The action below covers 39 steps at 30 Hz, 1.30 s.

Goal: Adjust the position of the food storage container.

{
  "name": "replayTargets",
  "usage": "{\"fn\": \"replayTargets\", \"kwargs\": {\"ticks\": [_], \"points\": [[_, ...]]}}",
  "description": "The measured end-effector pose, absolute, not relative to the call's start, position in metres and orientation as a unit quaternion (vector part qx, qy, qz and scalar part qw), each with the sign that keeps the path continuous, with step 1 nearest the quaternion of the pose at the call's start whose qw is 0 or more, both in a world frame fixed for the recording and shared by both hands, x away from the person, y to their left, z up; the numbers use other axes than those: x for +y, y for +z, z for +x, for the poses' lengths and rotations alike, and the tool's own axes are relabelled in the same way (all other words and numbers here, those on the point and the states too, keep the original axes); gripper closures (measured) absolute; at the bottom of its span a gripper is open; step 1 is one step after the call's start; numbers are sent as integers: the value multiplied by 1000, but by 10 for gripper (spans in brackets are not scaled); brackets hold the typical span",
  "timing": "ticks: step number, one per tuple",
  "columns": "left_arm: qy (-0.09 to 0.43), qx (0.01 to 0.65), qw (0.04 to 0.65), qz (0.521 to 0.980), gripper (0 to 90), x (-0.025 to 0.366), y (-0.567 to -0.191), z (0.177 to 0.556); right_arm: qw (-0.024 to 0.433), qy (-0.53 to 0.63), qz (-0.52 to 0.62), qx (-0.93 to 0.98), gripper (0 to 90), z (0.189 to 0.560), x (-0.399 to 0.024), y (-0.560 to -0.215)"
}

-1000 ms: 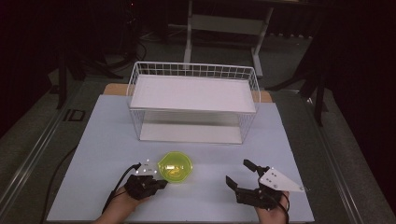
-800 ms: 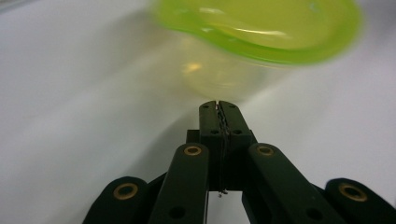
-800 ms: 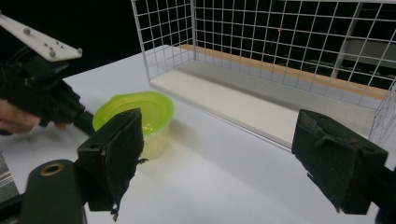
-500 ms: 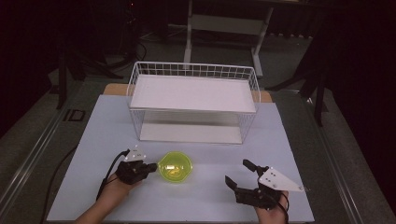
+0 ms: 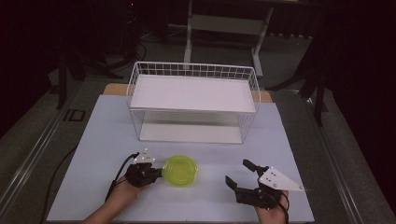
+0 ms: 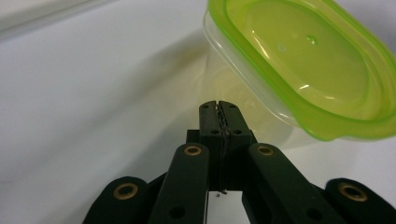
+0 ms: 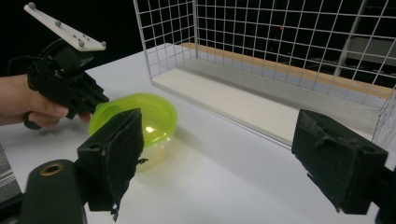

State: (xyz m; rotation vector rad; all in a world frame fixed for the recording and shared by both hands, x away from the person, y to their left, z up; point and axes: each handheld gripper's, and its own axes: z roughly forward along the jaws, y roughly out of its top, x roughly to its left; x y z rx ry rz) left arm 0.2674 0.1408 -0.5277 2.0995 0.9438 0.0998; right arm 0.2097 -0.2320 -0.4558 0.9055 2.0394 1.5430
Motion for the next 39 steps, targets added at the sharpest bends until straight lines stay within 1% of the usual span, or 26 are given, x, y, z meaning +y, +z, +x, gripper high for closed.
{"fn": "replayTargets", "kwargs": {"ticks": [2, 5, 15, 25, 30, 37, 39], "points": [[29, 374, 410, 832, 900, 137, -529, 267, 214, 556, 326, 735, 167, 209, -232, -456], [27, 371, 408, 834, 900, 132, -529, 265, 213, 556, 326, 734, 167, 210, -233, -456], [2, 353, 411, 840, 900, 100, -533, 271, 212, 558, 327, 733, 167, 209, -234, -455], [-2, 339, 408, 848, 900, 73, -530, 280, 212, 559, 329, 731, 167, 210, -237, -455], [-9, 346, 417, 841, 899, 75, -529, 284, 212, 560, 330, 730, 167, 209, -238, -455], [2, 347, 413, 842, 897, 86, -527, 279, 212, 559, 330, 731, 167, 210, -238, -456], [5, 341, 423, 839, 892, 93, -524, 276, 212, 558, 330, 731, 167, 210, -237, -456]]}}
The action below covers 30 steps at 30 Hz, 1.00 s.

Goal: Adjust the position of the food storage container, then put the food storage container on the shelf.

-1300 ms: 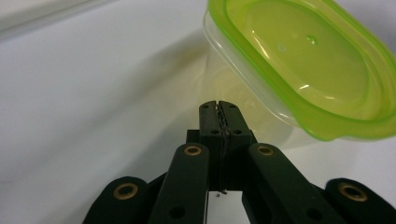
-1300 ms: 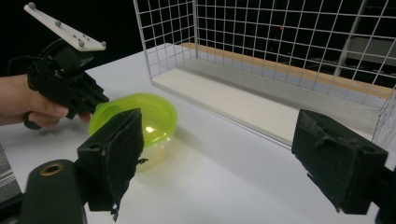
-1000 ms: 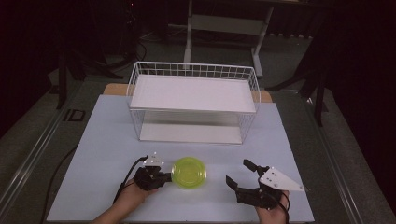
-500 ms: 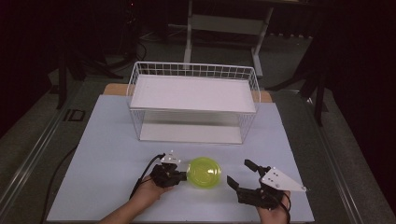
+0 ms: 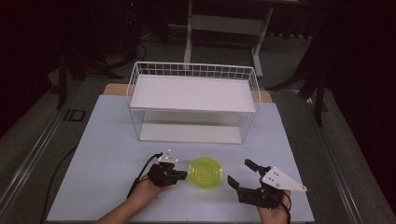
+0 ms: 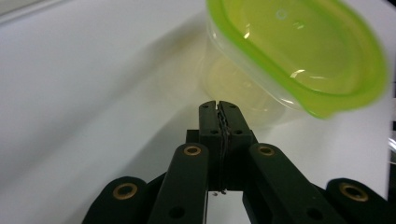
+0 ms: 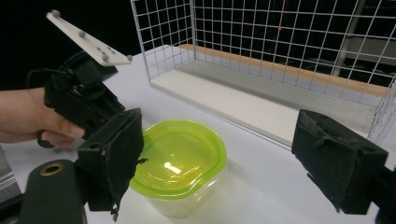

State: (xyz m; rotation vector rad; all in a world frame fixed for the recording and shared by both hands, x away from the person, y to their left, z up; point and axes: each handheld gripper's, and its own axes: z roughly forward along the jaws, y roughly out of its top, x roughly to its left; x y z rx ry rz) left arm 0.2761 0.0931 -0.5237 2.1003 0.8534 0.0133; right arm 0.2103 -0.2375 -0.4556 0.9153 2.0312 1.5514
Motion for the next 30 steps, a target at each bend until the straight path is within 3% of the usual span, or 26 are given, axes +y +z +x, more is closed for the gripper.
{"fn": "replayTargets", "kwargs": {"ticks": [6, 10, 14, 17, 20, 23, 30], "points": [[12, 334, 453, 826, 720, 119, -512, 263, 208, 556, 328, 735, 168, 211, -236, -456], [14, 324, 471, 820, 719, 134, -507, 254, 207, 554, 325, 738, 168, 210, -233, -457], [10, 322, 492, 809, 609, 144, -503, 248, 206, 551, 324, 741, 168, 211, -231, -458], [8, 319, 507, 800, 449, 149, -499, 245, 205, 548, 324, 743, 168, 211, -230, -459], [0, 317, 520, 793, 167, 153, -495, 245, 203, 546, 322, 747, 169, 211, -228, -460], [-12, 310, 531, 788, 32, 155, -491, 245, 205, 543, 320, 749, 169, 211, -227, -460], [24, 308, 574, 758, 21, 152, -467, 241, 200, 533, 307, 763, 171, 210, -219, -452]]}}
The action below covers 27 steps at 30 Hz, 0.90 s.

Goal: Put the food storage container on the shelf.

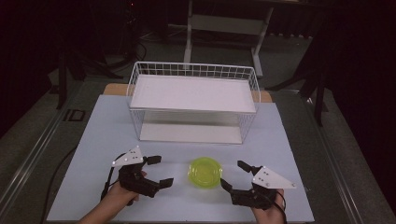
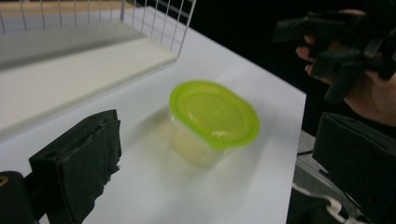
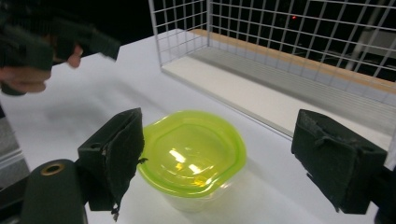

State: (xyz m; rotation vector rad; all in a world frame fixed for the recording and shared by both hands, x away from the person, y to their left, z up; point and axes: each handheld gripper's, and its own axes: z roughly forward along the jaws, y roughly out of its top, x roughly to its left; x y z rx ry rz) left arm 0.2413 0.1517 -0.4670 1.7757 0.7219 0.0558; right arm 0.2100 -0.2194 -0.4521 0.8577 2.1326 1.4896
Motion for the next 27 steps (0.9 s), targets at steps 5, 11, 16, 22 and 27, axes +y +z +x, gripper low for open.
{"fn": "replayTargets", "kwargs": {"ticks": [5, 11, 16, 22, 27], "points": [[-9, 308, 589, 747, 21, 145, -458, 247, 195, 525, 297, 774, 198, 211, -216, -443], [7, 281, 570, 772, 22, 132, -454, 256, 192, 517, 308, 775, 185, 219, -219, -433], [-6, 286, 561, 777, 22, 122, -457, 266, 200, 512, 312, 775, 141, 228, -222, -430], [-28, 294, 546, 784, 22, 106, -462, 278, 183, 502, 340, 774, 140, 238, -222, -436], [-21, 304, 519, 798, 26, 92, -470, 284, 150, 498, 368, 771, 139, 246, -223, -445]]}}
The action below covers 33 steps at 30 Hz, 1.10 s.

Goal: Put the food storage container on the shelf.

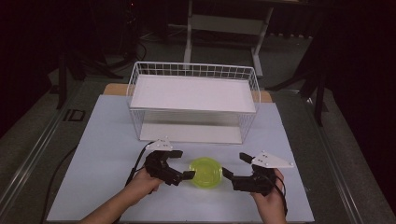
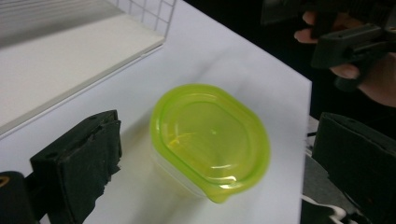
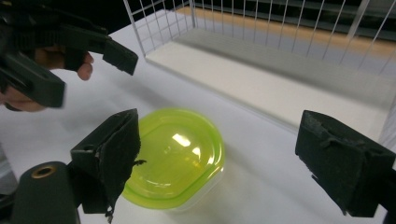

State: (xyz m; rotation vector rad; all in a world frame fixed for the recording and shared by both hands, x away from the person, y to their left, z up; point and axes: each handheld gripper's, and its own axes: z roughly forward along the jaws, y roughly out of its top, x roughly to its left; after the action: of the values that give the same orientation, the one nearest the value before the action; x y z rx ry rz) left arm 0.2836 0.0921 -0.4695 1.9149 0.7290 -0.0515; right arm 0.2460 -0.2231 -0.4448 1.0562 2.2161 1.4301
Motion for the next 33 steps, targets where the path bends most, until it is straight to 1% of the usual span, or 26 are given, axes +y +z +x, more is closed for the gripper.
{"fn": "replayTargets", "kwargs": {"ticks": [2, 6, 7, 9, 12, 14, 15, 16, 17, 18, 20, 22, 23, 24, 25, 27, 29, 30, 33], "points": [[-19, 313, 517, 796, 56, 90, -472, 286, 126, 489, 383, 774, 130, 252, -223, -450], [-24, 335, 501, 797, 89, 87, -480, 292, 108, 486, 404, 768, 128, 261, -222, -462], [-23, 342, 497, 797, 126, 87, -482, 292, 99, 486, 408, 766, 145, 264, -223, -466], [-24, 359, 488, 795, 150, 85, -486, 294, 77, 484, 414, 767, 201, 267, -222, -472], [-30, 372, 475, 797, 176, 84, -491, 295, 64, 477, 430, 764, 206, 270, -219, -480], [-37, 374, 470, 798, 217, 83, -494, 295, 61, 469, 437, 765, 256, 272, -217, -484], [-37, 376, 468, 799, 218, 83, -495, 295, 60, 464, 442, 765, 276, 273, -216, -486], [-38, 384, 464, 798, 244, 82, -496, 294, 55, 464, 449, 762, 286, 274, -215, -488], [-38, 390, 463, 795, 278, 82, -498, 294, 41, 464, 455, 759, 323, 276, -215, -489], [-39, 395, 461, 793, 306, 82, -499, 294, 33, 463, 460, 757, 329, 277, -215, -490], [-45, 400, 455, 794, 333, 81, -502, 294, 27, 461, 462, 757, 352, 278, -213, -492], [-52, 404, 449, 795, 388, 80, -504, 293, 23, 455, 463, 760, 364, 278, -210, -494], [-51, 401, 445, 799, 402, 79, -505, 292, 15, 454, 465, 760, 391, 278, -209, -494], [-55, 397, 446, 800, 444, 79, -506, 291, 16, 451, 467, 760, 398, 278, -209, -495], [-53, 398, 446, 800, 465, 80, -506, 291, 14, 448, 469, 761, 404, 278, -208, -495], [-58, 395, 451, 798, 548, 80, -505, 289, 8, 442, 472, 763, 424, 278, -208, -496], [-65, 394, 450, 799, 600, 80, -505, 287, -3, 438, 475, 763, 448, 277, -208, -498], [-70, 394, 449, 798, 613, 80, -505, 286, -10, 440, 476, 762, 479, 277, -209, -499], [-86, 389, 450, 799, 646, 80, -503, 282, -23, 436, 476, 763, 639, 274, -211, -496]]}}
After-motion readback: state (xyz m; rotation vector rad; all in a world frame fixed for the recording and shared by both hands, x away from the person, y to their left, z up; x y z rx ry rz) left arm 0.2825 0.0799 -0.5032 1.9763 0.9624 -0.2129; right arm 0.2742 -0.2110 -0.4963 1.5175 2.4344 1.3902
